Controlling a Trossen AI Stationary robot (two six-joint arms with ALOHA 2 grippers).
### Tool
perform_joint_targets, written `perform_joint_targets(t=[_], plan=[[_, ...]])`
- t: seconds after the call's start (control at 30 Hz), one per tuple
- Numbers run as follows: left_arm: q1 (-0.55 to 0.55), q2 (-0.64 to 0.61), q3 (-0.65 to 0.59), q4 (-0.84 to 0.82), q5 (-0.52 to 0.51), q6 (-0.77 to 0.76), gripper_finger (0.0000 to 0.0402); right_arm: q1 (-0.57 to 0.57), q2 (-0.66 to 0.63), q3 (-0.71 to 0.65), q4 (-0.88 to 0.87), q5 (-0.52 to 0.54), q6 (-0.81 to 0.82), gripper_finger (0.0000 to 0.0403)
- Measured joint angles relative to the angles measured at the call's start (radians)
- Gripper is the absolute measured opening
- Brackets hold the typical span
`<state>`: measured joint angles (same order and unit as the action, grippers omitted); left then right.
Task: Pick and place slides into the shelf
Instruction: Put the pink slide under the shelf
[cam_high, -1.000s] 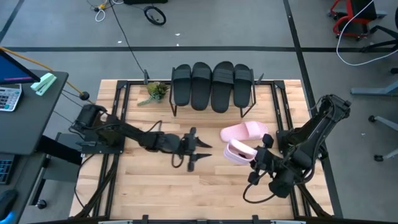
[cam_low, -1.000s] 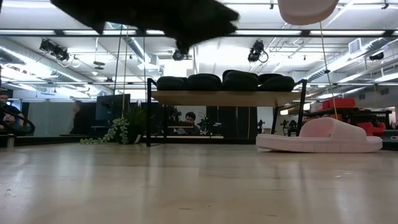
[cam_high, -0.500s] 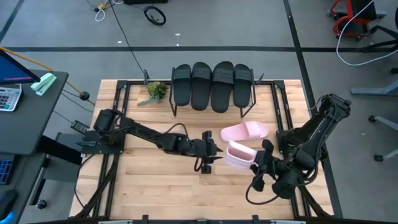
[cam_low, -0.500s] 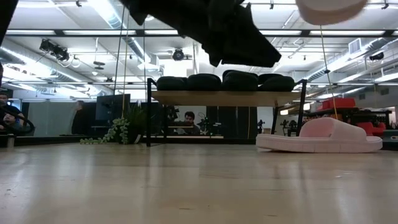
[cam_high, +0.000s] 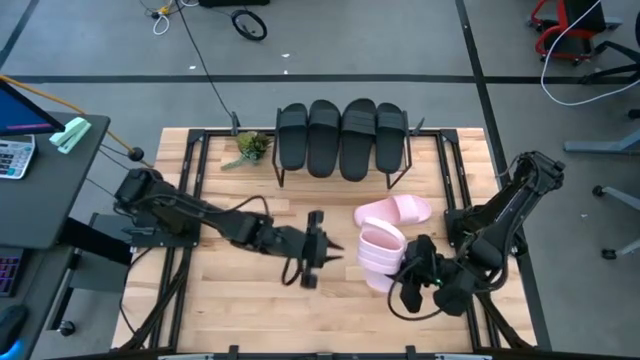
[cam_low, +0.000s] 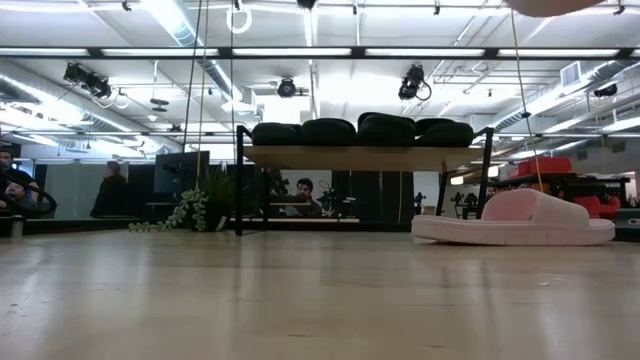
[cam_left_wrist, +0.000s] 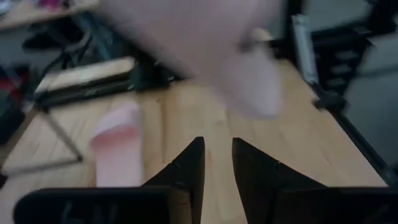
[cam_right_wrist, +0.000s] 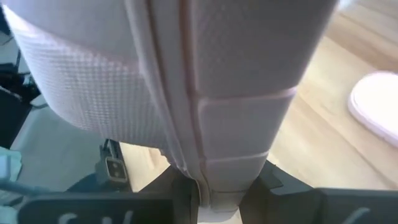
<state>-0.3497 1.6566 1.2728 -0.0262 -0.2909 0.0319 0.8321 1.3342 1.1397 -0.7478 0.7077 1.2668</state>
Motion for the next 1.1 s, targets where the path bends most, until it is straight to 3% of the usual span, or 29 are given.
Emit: perform_joint_targets(t=[0.2, 0.47, 0.57, 0.83, 1.1], plan=[[-0.088, -0.003, -0.001, 0.028, -0.057, 0.233, 0.0099, -0.061, 0.0, 0.0, 0.035, -0.039, -0.033, 0.0077], [-0.196, 0.003, -0.002, 0.128, -0.41, 0.47, 0.016, -0.122, -0.002, 0.0, 0.131, -0.052, -0.083, 0.0078], [-0.227, 0.003, -0.002, 0.235, -0.486, 0.601, 0.0171, -0.165, -0.002, 0.0, 0.232, -0.076, -0.141, 0.0078], [-0.27, 0.003, -0.002, 0.442, -0.544, 0.945, 0.0158, -0.315, -0.003, 0.0, 0.402, -0.24, -0.246, 0.0078], [-0.21, 0.006, -0.002, 0.448, -0.67, 1.028, 0.0142, -0.413, -0.003, 0.0, 0.523, -0.401, -0.247, 0.008]])
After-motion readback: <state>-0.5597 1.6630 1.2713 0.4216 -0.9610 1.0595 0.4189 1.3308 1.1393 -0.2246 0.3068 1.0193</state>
